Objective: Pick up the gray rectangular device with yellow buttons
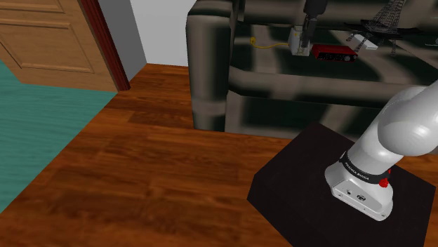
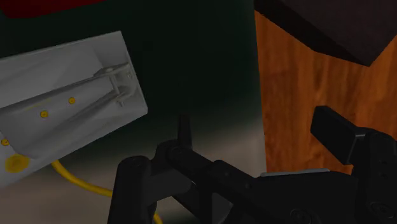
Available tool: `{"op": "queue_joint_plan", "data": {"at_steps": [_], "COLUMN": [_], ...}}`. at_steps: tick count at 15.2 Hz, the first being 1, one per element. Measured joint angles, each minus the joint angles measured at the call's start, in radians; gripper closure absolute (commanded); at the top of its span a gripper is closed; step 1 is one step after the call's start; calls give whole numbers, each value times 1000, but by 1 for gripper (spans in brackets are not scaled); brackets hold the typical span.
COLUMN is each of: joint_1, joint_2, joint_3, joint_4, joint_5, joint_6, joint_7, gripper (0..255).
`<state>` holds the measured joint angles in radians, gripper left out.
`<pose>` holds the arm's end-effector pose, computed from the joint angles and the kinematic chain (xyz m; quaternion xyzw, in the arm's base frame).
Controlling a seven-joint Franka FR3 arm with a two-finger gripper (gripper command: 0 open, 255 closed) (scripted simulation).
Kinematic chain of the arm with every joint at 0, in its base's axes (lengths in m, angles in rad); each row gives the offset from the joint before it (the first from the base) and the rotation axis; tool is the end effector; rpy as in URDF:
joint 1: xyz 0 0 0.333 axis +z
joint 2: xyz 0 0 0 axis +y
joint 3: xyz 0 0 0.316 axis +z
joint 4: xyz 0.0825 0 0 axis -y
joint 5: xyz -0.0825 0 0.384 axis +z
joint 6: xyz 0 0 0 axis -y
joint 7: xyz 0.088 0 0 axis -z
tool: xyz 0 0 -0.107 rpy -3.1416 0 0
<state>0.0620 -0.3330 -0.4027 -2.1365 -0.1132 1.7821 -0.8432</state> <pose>0.4238 -0.1777 0.5278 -0.9619 -0.2723 0.0135 0.0199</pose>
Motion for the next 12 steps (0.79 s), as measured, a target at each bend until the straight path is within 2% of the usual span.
{"op": "queue_joint_plan", "data": {"at_steps": [6,12], "joint_1": [12,-14], "joint_2": [217,462], "joint_3": [-79,-112], "joint_4": [173,398], "joint_5": [42,140], "joint_6": [64,94], "joint_7": [-234,-460], "gripper": [0,0]}}
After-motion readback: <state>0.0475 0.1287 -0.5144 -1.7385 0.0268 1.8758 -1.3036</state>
